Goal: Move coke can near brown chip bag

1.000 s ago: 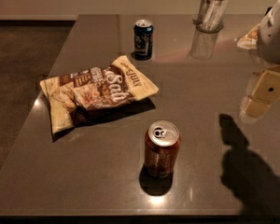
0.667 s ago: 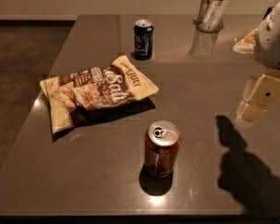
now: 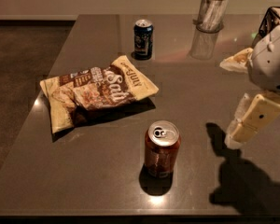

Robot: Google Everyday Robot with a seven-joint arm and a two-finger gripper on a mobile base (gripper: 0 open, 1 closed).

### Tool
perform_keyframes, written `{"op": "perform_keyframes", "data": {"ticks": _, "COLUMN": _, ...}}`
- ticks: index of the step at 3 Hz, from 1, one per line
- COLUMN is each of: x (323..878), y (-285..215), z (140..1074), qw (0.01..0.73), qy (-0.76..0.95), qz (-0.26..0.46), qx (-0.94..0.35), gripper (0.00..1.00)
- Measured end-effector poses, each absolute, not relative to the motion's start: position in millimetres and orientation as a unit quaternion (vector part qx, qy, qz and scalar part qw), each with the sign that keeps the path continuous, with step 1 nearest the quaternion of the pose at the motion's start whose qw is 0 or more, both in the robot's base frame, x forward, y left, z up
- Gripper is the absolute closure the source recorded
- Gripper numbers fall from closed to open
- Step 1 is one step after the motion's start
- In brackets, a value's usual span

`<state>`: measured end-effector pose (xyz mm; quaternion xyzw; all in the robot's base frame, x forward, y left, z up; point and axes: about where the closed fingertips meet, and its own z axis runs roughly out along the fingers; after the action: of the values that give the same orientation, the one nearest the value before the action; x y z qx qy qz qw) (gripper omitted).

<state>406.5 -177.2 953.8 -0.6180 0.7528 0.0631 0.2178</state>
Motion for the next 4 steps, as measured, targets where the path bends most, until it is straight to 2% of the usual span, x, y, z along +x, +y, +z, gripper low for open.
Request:
{"op": "perform_keyframes", "data": {"ticks": 2, "x": 387.1, "y": -134.4, "z": 928.6, "qw": 0.269, "qy": 0.707, "qz": 0.161, "qx": -0.634, "gripper": 0.00}}
{"op": "perform_keyframes", "data": {"ticks": 4, "x": 372.0, "y": -86.3, "z": 908.9, "qw": 0.258, "qy": 0.655, "qz": 0.243, "qx": -0.667, "gripper": 0.00}}
